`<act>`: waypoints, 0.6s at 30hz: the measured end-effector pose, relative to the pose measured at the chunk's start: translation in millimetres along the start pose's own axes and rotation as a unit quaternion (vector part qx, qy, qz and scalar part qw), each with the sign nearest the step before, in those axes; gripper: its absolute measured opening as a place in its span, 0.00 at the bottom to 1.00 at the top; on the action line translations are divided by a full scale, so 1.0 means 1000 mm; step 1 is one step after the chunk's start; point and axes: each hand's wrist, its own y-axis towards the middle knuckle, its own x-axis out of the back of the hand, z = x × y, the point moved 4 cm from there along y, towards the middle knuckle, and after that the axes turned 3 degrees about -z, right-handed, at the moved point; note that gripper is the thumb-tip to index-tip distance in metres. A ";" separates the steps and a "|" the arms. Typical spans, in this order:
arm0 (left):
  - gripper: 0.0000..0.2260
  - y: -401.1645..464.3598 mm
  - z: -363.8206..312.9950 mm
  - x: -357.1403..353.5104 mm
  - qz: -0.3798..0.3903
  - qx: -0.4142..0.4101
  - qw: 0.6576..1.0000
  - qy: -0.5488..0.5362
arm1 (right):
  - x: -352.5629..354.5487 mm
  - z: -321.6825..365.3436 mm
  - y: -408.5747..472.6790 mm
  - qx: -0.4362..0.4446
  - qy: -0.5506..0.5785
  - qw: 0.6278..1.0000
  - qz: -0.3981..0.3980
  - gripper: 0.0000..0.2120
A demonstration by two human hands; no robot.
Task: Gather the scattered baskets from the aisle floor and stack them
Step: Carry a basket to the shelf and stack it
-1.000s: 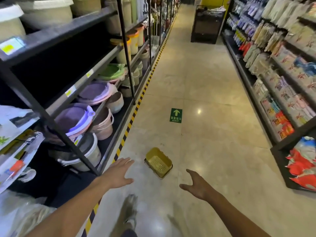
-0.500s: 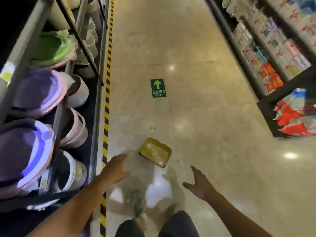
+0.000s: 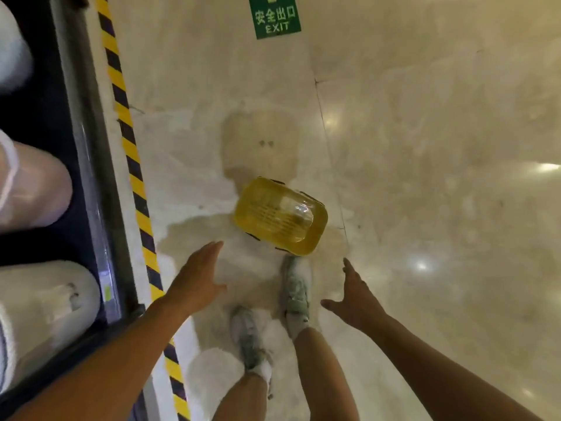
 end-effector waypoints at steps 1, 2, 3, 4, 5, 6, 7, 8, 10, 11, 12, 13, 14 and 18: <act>0.46 0.022 0.008 -0.012 0.006 0.005 1.000 -0.007 | -0.011 -0.006 0.026 -0.003 0.012 1.000 0.005 0.60; 0.47 0.045 0.015 -0.023 0.010 0.010 1.000 -0.020 | -0.022 -0.011 0.050 -0.007 0.034 0.999 0.011 0.62; 0.48 0.066 0.022 -0.034 0.010 0.018 0.999 -0.036 | -0.033 -0.017 0.074 -0.010 0.061 0.998 0.017 0.65; 0.48 0.086 0.028 -0.045 0.008 0.026 0.998 -0.052 | -0.043 -0.023 0.096 -0.011 0.086 0.996 0.022 0.68; 0.49 0.105 0.035 -0.054 0.002 0.033 0.997 -0.067 | -0.053 -0.027 0.117 -0.011 0.108 0.994 0.023 0.69; 0.51 0.123 0.041 -0.063 -0.005 0.036 0.996 -0.081 | -0.061 -0.031 0.136 -0.009 0.124 0.992 0.021 0.71; 0.52 0.140 0.047 -0.071 -0.016 0.036 0.995 -0.091 | -0.070 -0.034 0.154 -0.005 0.137 0.990 0.014 0.71; 0.53 0.156 0.054 -0.079 -0.028 0.034 0.994 -0.100 | -0.077 -0.035 0.169 0.003 0.150 0.989 0.002 0.72; 0.54 0.186 0.065 -0.091 -0.051 0.024 0.992 -0.115 | -0.089 -0.030 0.193 0.026 0.181 0.983 -0.028 0.72; 0.55 0.201 0.071 -0.094 -0.059 0.020 0.990 -0.123 | -0.093 -0.026 0.202 0.045 0.201 0.977 -0.051 0.71; 0.56 0.216 0.076 -0.096 -0.065 0.013 0.989 -0.132 | -0.096 -0.023 0.210 0.066 0.224 0.969 -0.077 0.69; 0.57 0.229 0.079 -0.097 -0.070 0.003 0.988 -0.140 | -0.100 -0.022 0.216 0.085 0.249 0.959 -0.103 0.67; 0.58 0.241 0.081 -0.096 -0.075 -0.007 0.986 -0.148 | -0.104 -0.021 0.220 0.096 0.272 0.950 -0.122 0.65; 0.59 0.268 0.075 -0.098 -0.085 -0.038 0.981 -0.173 | -0.113 -0.025 0.226 0.077 0.306 0.938 -0.142 0.64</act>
